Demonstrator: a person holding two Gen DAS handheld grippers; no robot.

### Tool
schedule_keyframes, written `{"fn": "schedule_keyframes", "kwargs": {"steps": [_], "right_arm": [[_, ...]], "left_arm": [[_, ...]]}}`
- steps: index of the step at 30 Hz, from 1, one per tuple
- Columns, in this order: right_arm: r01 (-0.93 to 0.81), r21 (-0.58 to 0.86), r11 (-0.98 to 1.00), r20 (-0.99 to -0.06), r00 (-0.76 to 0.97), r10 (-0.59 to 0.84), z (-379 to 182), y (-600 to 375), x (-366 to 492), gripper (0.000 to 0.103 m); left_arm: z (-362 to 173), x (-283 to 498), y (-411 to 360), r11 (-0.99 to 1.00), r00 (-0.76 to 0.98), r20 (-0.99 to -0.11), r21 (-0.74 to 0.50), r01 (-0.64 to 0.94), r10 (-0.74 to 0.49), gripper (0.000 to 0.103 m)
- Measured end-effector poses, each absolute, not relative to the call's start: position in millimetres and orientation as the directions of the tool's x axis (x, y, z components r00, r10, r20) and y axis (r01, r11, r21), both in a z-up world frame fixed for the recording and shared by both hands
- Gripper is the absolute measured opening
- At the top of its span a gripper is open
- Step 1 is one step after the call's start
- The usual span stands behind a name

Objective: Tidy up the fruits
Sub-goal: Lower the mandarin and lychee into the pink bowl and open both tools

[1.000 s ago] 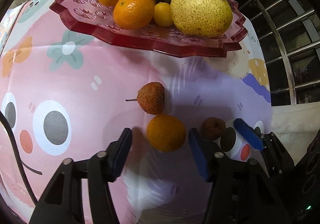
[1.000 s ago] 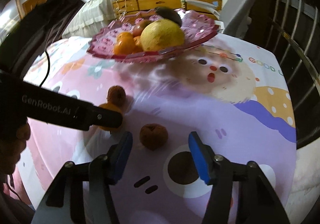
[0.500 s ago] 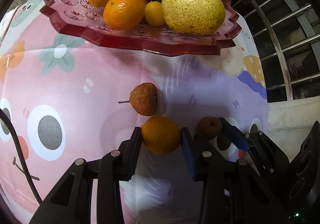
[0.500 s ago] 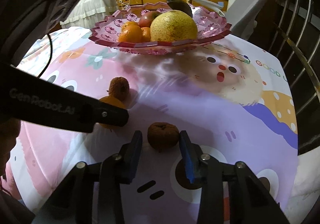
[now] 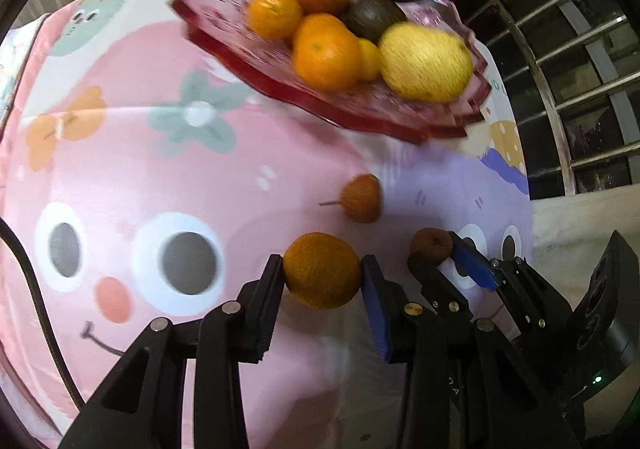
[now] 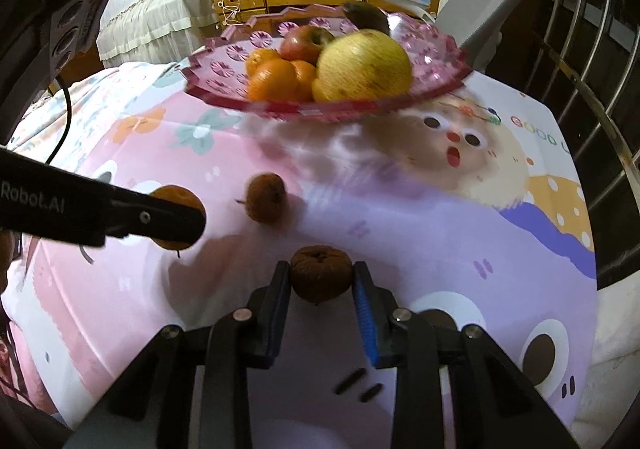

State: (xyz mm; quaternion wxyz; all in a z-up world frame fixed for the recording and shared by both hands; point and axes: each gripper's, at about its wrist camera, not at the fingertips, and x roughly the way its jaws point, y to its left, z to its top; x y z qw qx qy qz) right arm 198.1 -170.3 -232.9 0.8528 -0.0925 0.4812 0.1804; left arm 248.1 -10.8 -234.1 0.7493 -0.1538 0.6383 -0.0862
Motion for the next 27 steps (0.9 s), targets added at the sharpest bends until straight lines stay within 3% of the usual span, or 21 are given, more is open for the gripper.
{"fn": "schedule_keyframes", "kwargs": {"steps": [16,27], "right_arm": [[-0.383,-0.046,0.923,-0.807,0.558,0.192,-165,-93,211,0.031],[-0.322,-0.08,0.944,-0.783,0.606,0.141,-147,-76,250,0.032]], "left_arm": [[-168,294,67,0.956,0.255,-0.923,-0.293,0.016,-0.287,0.037],[-174,330,61,0.913,0.29,-0.868,-0.405,0.055,-0.403,0.037]]}}
